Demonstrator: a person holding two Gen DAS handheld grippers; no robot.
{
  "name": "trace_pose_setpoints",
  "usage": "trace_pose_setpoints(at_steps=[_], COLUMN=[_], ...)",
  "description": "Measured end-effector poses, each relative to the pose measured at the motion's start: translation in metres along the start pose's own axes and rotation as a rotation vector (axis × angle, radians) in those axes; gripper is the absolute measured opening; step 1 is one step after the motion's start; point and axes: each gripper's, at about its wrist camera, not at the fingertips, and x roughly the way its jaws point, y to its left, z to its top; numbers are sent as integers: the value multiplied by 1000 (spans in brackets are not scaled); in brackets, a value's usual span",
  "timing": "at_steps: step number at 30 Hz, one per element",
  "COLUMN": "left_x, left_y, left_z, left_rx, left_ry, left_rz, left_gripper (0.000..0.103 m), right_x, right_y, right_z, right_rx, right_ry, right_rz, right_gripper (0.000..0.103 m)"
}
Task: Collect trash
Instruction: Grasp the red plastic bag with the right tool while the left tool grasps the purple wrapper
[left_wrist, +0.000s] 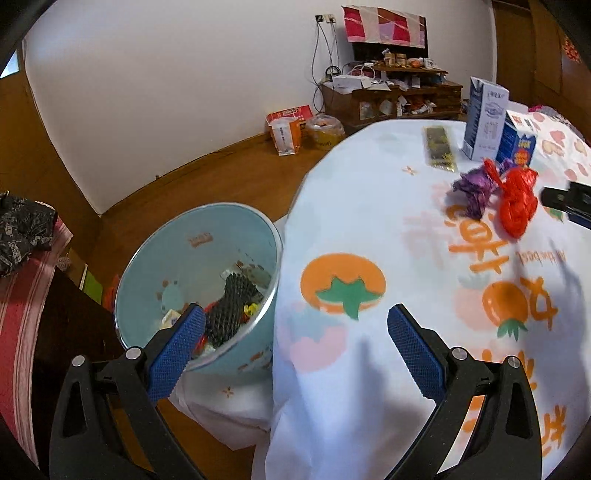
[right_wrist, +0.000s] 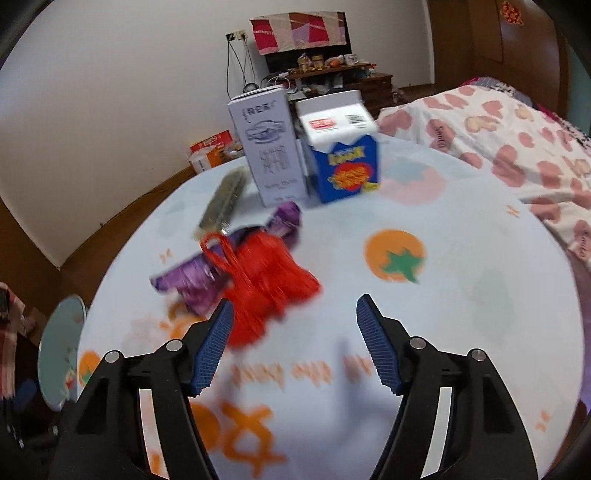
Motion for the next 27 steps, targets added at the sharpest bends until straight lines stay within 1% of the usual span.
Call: trace_pose_setpoints(at_steps=[2, 4, 5, 6, 7, 9, 11, 13, 15, 18, 20, 22, 23, 25, 27], left_x=[0, 1, 1, 2, 3, 4, 6, 10, 13, 17, 18, 25, 28, 38, 50], left_y=[1, 2, 2, 1, 0, -4, -10, -19, -30, -51, -65, -84, -93, -113, -132], left_z=[3, 6, 8, 10, 13, 17, 22, 28, 35, 51, 61, 74, 79, 91, 100], left_rx=[-2, -4, -5, -5, -4, -1, 0, 3, 6, 28, 48, 71, 78, 90, 97], left_ry=[-6, -12, -14, -16, -18, -25, -28, -25, -26, -51, -73, -90, -94, -91, -65], left_rz=[6, 7, 7, 6, 5, 0, -13, -36, -60, -97, -115, -141, -152, -190, -227], left_gripper=[97, 97, 97, 97, 97, 97, 97, 97, 96, 96, 96, 96, 96, 91, 85], right_x=[14, 27, 35, 40, 45, 47, 42, 30, 17, -2, -10, -13, -12, -10, -10], right_y=[9, 15, 17, 18, 17, 16, 9, -3, -16, -42, -63, -84, -92, -108, -116], right_z=[8, 13, 14, 13, 12, 9, 8, 10, 12, 18, 24, 28, 30, 31, 30], right_rx=[-1, -11, -16, -18, -17, -32, -43, -37, -53, -100, -149, -171, -168, -157, -151], right_ry=[5, 23, 43, 63, 83, 80, 80, 67, 43, -5, -41, -54, -49, -36, -33], right_rz=[-1, -4, 2, 10, 32, 52, 83, 101, 92, -2, -98, -176, -189, -201, -204], right_gripper=[67, 57, 45, 36, 34, 22, 17, 16, 16, 16, 16, 16, 16, 16, 16])
